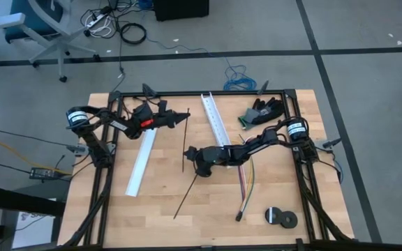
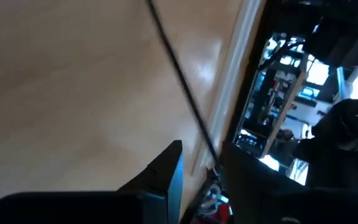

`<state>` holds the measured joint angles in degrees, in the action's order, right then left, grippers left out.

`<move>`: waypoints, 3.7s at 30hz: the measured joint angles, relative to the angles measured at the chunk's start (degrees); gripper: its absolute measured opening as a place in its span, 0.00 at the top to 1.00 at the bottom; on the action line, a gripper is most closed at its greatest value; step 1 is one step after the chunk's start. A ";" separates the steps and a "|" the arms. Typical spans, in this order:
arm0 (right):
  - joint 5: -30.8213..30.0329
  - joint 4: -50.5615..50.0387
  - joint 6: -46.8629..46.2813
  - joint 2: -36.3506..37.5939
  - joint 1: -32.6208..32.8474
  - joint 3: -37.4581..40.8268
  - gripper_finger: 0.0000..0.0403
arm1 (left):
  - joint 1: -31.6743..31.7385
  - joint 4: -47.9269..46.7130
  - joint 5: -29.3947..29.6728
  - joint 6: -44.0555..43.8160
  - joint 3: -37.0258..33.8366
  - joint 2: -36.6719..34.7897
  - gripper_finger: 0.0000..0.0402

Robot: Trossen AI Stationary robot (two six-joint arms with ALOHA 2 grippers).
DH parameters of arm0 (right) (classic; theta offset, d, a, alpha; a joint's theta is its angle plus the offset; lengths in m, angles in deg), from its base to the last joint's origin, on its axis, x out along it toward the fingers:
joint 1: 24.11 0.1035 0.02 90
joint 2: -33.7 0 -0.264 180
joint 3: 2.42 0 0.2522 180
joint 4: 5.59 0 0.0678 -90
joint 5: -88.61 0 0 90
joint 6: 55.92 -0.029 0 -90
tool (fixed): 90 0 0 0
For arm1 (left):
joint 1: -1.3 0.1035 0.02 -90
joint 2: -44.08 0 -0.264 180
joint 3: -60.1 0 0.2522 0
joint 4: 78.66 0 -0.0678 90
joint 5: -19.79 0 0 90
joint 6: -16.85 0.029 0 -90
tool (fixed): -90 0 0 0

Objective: Ziptie cables
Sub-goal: Prepare the black zip tie

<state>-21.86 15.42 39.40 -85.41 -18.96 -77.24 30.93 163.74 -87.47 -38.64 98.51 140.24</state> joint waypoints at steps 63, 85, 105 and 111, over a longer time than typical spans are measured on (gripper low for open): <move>36.51 -1.86 -100.14 8.21 -12.33 1.02 1.00 | -5.49 12.74 -8.41 45.38 -6.56 -0.02 1.00; 41.74 1.87 -123.71 8.25 -13.53 1.38 1.00 | -10.54 13.82 6.19 69.10 -10.74 -0.02 1.00; 40.90 16.91 -133.26 8.36 -15.61 9.07 1.00 | -10.62 13.84 11.01 73.50 -12.57 -0.02 1.00; 41.03 17.03 -133.25 8.34 -15.48 10.05 1.00 | -10.64 13.84 11.89 76.68 -12.56 -0.02 1.00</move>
<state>19.16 32.44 -93.85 -77.06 -34.44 -67.18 20.28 177.58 -75.57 38.04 85.95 140.21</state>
